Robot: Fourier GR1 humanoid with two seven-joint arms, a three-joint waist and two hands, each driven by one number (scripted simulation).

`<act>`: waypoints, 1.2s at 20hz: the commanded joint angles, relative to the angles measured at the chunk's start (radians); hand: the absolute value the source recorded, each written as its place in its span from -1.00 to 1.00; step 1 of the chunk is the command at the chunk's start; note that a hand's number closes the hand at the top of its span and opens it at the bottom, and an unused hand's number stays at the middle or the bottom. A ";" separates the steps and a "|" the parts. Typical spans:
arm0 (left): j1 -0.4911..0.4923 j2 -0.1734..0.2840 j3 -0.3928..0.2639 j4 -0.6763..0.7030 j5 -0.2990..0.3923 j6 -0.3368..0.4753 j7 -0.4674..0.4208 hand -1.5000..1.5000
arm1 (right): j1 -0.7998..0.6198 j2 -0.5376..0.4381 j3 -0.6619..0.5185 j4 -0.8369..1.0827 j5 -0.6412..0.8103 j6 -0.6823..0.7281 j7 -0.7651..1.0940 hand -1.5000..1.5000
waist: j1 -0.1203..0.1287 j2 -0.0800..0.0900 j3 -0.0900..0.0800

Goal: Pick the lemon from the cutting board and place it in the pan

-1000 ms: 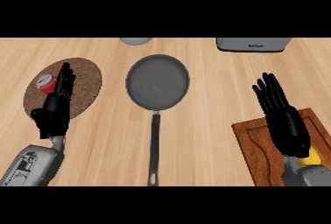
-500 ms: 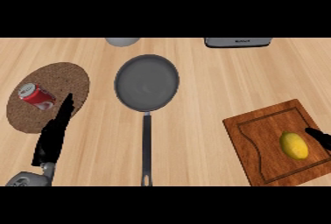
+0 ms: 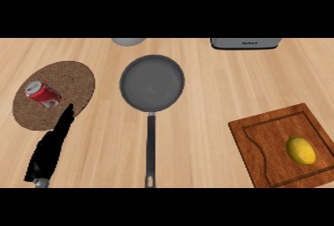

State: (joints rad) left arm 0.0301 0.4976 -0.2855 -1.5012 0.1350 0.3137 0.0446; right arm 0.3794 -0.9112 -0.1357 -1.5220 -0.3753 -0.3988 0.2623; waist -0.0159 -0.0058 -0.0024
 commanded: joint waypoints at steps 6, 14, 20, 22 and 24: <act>0.003 0.006 0.009 -0.056 -0.017 -0.030 0.043 0.00 | -0.045 -0.188 0.005 -0.137 -0.063 0.285 0.228 -1.00 | 0.018 0.005 0.002; -0.032 -0.011 0.029 -0.075 -0.044 -0.055 0.101 0.00 | -0.323 -0.210 0.103 -0.074 -0.053 0.396 0.506 -1.00 | 0.033 0.009 0.002; -0.007 -0.068 0.024 -0.038 -0.081 -0.053 0.042 0.00 | -0.525 -0.107 0.236 0.003 0.019 0.453 0.632 -1.00 | 0.040 0.010 0.002; -0.009 -0.036 0.045 -0.065 -0.064 -0.081 0.080 0.00 | -0.491 -0.135 0.255 -0.044 0.015 0.517 0.672 -1.00 | 0.034 0.008 0.002; 0.026 -0.032 0.064 -0.074 -0.049 -0.093 0.076 0.00 | -0.503 -0.089 0.297 -0.012 0.047 0.540 0.675 -1.00 | 0.034 0.008 0.002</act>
State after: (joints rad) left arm 0.0313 0.4661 -0.2398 -1.5753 0.0775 0.2396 0.1205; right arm -0.0828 -1.0382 0.0922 -1.5387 -0.3662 0.0946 0.8753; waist 0.0193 0.0028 -0.0004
